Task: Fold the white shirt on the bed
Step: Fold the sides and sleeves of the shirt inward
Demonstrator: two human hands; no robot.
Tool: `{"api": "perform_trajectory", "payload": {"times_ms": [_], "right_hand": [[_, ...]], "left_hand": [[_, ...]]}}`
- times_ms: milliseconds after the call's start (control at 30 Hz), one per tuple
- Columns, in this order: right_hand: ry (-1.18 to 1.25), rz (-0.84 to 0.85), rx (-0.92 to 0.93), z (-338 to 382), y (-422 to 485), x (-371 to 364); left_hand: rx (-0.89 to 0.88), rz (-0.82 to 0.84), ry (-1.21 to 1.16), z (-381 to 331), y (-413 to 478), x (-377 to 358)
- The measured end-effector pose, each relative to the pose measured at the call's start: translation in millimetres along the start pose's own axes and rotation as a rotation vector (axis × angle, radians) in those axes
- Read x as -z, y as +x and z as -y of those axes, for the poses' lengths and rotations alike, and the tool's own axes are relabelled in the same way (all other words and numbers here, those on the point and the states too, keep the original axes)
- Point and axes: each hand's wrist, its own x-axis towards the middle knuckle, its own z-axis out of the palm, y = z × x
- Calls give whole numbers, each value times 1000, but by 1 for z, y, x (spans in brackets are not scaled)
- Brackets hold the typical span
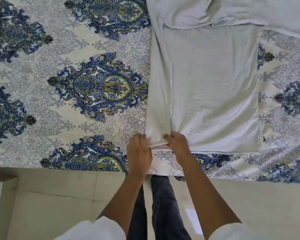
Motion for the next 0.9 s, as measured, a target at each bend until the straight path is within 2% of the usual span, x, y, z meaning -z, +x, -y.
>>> {"api": "perform_trajectory", "payload": {"times_ms": [100, 167, 333, 400, 500, 600, 700, 767, 833, 900], "right_hand": [[-172, -172, 169, 22, 7, 7], [-280, -174, 217, 32, 14, 10], [-353, -136, 101, 36, 25, 17], [-413, -201, 141, 47, 25, 20], [-309, -330, 269, 70, 31, 25], [-221, -292, 313, 94, 45, 28], [-292, -221, 322, 113, 61, 34], [-296, -235, 221, 136, 92, 31], [-234, -198, 124, 143, 95, 40], [-209, -166, 127, 149, 99, 42]], "left_hand": [[-387, -23, 240, 12, 12, -2], [-454, 15, 294, 17, 15, -2], [-452, 62, 234, 6, 17, 8], [-462, 53, 181, -10, 29, 16], [-359, 107, 177, -41, 56, 24], [-243, 232, 182, -64, 70, 24], [-187, 317, 124, -72, 66, 26], [-164, 375, 31, -59, 87, 18], [-216, 347, 21, -56, 90, 17], [-231, 367, -6, -54, 94, 18]]}}
